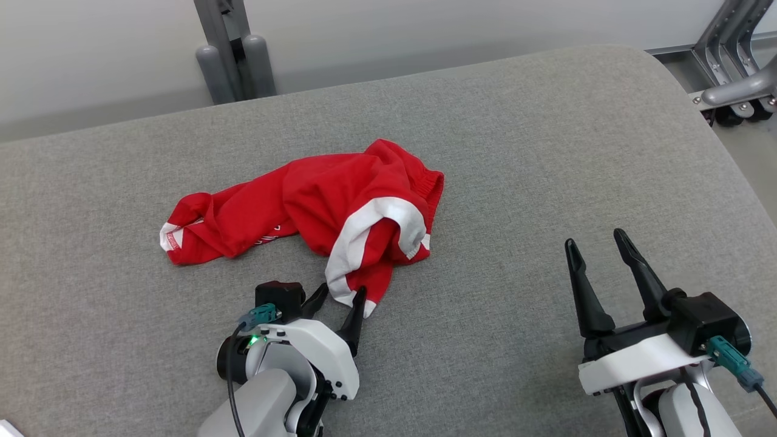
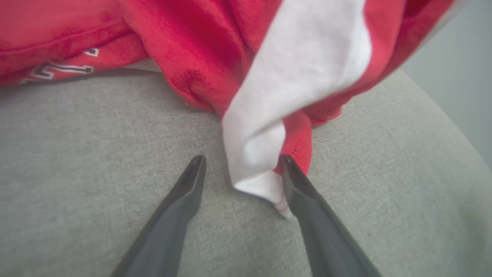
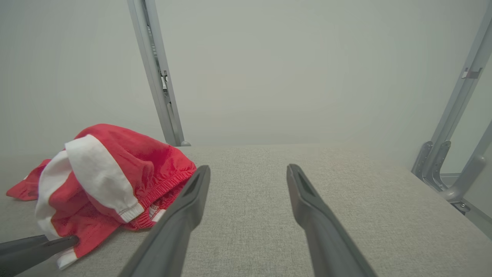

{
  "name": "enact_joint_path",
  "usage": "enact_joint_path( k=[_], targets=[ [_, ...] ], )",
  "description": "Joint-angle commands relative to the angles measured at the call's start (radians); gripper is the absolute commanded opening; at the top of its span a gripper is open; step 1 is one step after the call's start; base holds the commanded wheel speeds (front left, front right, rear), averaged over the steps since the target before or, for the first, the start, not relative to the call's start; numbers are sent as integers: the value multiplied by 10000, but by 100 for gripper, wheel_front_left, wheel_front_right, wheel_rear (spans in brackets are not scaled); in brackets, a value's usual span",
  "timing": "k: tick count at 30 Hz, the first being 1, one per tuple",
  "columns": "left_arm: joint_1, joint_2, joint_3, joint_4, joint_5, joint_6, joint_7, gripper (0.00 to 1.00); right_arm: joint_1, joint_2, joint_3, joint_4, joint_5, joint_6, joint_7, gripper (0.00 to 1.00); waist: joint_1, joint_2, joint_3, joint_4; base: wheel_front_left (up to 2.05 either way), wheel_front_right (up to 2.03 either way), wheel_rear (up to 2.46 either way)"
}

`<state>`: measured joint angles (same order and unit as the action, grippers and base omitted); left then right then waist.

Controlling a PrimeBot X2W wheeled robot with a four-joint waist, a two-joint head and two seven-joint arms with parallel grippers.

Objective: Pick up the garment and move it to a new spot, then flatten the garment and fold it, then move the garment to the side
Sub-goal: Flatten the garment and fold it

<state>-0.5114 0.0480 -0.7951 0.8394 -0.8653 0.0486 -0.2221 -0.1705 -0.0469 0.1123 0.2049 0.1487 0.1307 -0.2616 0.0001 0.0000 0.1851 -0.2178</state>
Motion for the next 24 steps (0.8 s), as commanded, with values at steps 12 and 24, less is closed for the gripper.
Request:
enact_joint_path(
  k=[12, 24],
  targets=[
    [-788, 600, -697, 311, 977, 109, -406, 0, 165, -63, -290, -36, 25, 1, -49, 100, -1, 0, -267, 699, 0, 0, 0],
    [-1381, 2735, -1468, -1231, 2357, 565, 993, 0, 335, -69, -205, 91, 124, 1, -49, 100, -1, 0, -667, 1561, 0, 0, 0]
  ],
)
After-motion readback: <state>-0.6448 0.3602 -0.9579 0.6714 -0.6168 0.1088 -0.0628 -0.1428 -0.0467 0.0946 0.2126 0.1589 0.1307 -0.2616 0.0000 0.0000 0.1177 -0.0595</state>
